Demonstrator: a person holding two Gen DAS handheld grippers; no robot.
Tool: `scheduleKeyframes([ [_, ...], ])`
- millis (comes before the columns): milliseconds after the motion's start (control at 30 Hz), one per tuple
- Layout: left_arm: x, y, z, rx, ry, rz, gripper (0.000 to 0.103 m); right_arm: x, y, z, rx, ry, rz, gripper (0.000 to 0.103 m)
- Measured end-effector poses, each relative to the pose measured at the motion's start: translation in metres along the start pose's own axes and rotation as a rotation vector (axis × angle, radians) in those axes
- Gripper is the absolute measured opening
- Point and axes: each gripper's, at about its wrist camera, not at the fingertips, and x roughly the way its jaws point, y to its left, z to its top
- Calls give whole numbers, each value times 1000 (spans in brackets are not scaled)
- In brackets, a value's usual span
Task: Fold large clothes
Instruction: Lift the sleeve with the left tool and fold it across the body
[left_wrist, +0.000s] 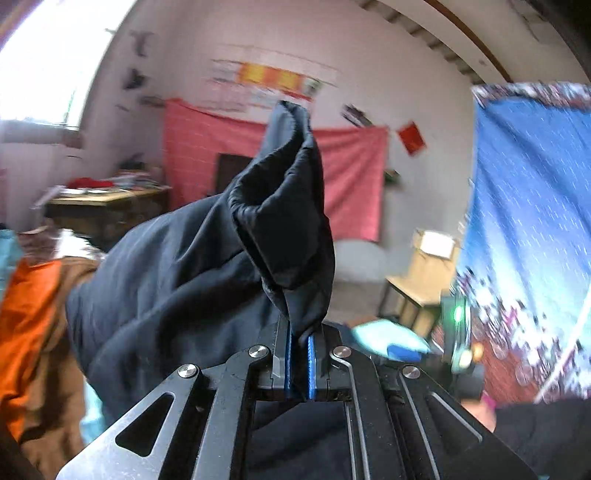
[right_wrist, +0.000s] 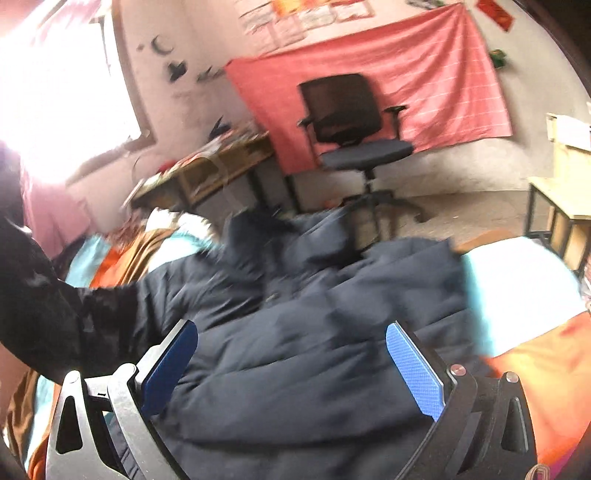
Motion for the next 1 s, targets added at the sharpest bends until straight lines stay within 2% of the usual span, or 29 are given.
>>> scheduleKeyframes([
  [133, 57, -23, -24, 13, 120, -71, 4, -17, -45, 15, 79, -17, -11, 103],
  [267, 111, -39, -56, 38, 248, -89, 4, -23, -88, 18, 178, 0, 23, 103],
  [433, 165, -42, -97, 59, 409, -93, 4, -8, -137, 3, 397, 60, 185, 103],
  [533, 176, -33, -117, 62, 478, -98, 4, 7, -151, -6, 487, 129, 277, 103],
  [667, 177, -25, -127, 58, 502, -134, 16, 26, -157, -17, 576, 202, 370, 103],
  [700, 177, -23, -127, 56, 508, -160, 29, 31, -158, -19, 599, 221, 389, 103],
  [733, 168, -25, -130, 52, 509, -186, 45, 36, -157, -21, 618, 241, 400, 103],
  [800, 159, -25, -127, 33, 476, -246, 58, 42, -157, -24, 645, 268, 400, 103],
  [833, 153, -22, -125, 37, 457, -248, 64, 44, -157, -25, 664, 280, 405, 103],
  [933, 130, -17, -126, 29, 419, -237, 67, 47, -153, -29, 674, 309, 378, 102],
  [1000, 112, -8, -124, -8, 389, -218, 67, 49, -148, -31, 643, 330, 352, 81],
])
